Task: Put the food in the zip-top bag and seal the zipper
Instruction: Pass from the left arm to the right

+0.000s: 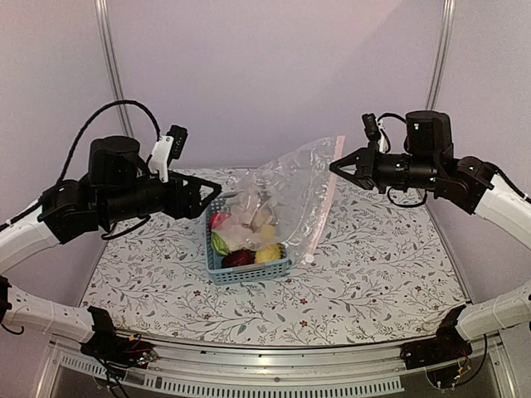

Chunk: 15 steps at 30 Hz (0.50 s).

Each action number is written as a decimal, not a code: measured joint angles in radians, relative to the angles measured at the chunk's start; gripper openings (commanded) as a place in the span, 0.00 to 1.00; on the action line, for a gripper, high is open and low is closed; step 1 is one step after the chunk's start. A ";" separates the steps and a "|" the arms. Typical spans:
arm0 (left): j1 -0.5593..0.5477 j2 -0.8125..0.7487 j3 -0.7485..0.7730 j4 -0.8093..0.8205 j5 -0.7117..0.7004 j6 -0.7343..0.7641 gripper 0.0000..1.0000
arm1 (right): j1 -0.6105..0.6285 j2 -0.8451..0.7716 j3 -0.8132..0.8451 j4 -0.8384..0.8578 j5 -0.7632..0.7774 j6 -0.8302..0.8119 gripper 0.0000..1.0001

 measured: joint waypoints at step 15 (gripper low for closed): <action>-0.220 0.168 0.087 0.050 -0.077 0.105 0.80 | 0.000 -0.140 0.270 -0.583 0.424 -0.171 0.00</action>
